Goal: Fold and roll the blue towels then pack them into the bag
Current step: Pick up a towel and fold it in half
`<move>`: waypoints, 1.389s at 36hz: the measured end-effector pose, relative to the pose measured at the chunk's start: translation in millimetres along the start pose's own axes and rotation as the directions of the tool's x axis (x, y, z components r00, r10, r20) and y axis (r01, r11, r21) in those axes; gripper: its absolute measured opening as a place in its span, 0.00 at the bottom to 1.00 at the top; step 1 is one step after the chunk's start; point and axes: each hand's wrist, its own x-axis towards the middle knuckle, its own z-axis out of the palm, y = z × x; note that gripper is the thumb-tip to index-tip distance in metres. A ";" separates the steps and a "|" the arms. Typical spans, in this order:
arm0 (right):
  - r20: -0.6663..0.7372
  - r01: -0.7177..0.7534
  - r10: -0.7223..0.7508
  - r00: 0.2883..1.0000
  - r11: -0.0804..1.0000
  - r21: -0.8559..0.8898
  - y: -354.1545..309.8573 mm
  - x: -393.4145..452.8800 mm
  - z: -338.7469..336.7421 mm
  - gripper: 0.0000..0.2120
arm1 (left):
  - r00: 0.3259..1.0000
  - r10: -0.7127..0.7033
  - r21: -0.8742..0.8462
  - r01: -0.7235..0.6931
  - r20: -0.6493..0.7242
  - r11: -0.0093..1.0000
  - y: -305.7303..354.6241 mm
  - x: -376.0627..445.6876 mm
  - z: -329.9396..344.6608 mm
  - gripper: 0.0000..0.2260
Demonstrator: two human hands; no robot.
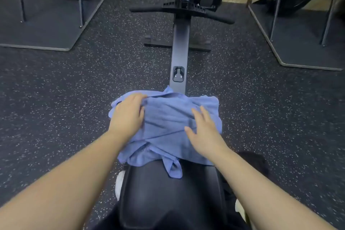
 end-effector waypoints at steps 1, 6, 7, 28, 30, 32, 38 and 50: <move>0.018 0.001 0.000 1.000 1.000 -0.025 0.7 4.2 3.0 0.30 | 1.000 -0.006 0.015 0.006 0.003 1.000 -2.6 5.2 1.8 0.16; 0.052 0.045 -0.041 0.998 0.995 -0.090 2.5 19.1 13.7 0.30 | 0.995 -0.070 0.100 0.063 0.077 0.993 -6.7 31.2 10.8 0.16; 0.046 0.046 -0.043 0.998 0.996 -0.081 3.8 20.6 15.8 0.30 | 0.990 -0.100 0.130 0.087 0.098 0.988 -6.8 35.3 12.4 0.16; -0.185 0.349 -0.331 0.925 0.934 0.077 -50.5 -16.8 -5.6 0.33 | 0.937 0.105 -0.188 -0.175 -0.334 0.966 31.2 -42.2 -54.5 0.13; -0.224 0.389 -0.364 0.904 0.918 0.078 -67.1 -28.7 -9.5 0.30 | 0.931 0.118 -0.263 -0.217 -0.345 0.940 45.2 -54.6 -69.5 0.13; -0.258 0.400 -0.375 0.890 0.915 0.049 -80.9 -42.4 -12.4 0.24 | 0.933 0.109 -0.321 -0.225 -0.342 0.920 59.7 -68.6 -84.5 0.12; -0.269 0.263 -0.246 0.931 0.964 0.029 -105.2 -95.6 -36.0 0.11 | 0.921 0.121 -0.337 -0.254 -0.371 0.906 101.3 -110.4 -140.5 0.07; -0.406 0.304 -0.277 0.871 0.953 0.003 -129.6 -232.5 -111.5 0.14 | 0.943 -0.017 -0.227 -0.063 -0.333 0.972 132.2 -195.7 -207.3 0.11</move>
